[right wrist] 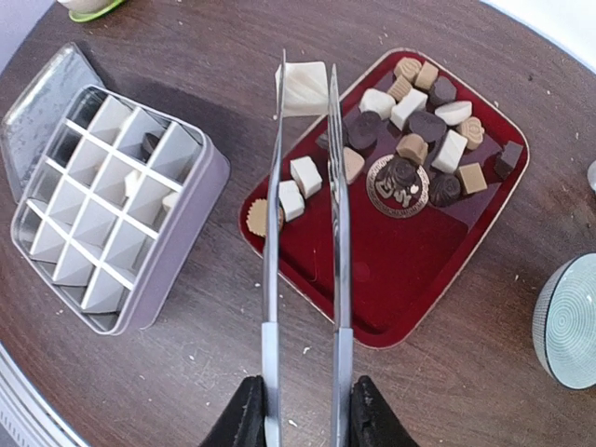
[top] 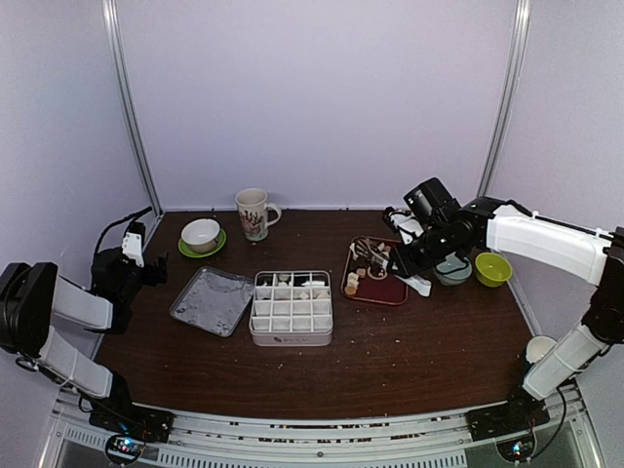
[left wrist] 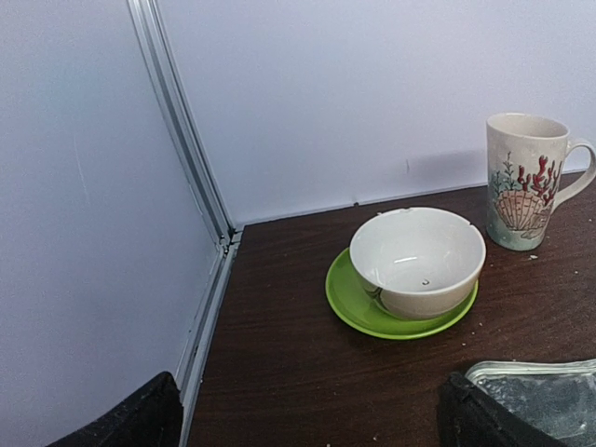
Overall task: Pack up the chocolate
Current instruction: Place the fake chocolate in the empty pocket of the box.
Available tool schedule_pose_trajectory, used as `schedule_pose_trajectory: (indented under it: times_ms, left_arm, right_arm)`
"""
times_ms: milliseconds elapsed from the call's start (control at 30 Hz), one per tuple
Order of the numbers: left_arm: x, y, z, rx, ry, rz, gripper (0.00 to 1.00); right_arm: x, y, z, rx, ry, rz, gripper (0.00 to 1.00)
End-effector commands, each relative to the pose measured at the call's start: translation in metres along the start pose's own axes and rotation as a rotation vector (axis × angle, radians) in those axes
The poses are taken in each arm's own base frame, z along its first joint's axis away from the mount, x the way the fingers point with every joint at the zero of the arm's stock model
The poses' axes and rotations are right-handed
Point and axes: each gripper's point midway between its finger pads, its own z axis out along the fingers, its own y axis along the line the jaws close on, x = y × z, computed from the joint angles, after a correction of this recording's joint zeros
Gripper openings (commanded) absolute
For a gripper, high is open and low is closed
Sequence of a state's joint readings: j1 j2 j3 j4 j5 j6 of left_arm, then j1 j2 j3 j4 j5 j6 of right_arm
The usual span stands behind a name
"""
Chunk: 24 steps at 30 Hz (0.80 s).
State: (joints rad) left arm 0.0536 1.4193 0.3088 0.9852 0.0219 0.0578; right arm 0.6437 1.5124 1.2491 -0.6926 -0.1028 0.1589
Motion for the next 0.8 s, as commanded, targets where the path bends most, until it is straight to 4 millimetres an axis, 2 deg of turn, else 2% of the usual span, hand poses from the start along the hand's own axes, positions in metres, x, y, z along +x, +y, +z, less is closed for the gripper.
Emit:
schedule_pose_trajectory:
  times_ms: [0,433,767]
  left_arm:
    - [-0.013,0.006,0.003,-0.02,-0.04,-0.009,0.98]
    - [-0.013,0.006,0.003,-0.021,-0.04,-0.009,0.98]
    - [-0.013,0.007,0.003,-0.021,-0.04,-0.009,0.98]
  right_arm:
    - [-0.024,0.025,-0.024,-0.124,-0.133,-0.043,0.25]
    - [-0.038,0.083,-0.039,-0.303,-0.211,-0.149,0.25]
    - [-0.027,0.126,-0.024,-0.4,-0.154,-0.224,0.25]
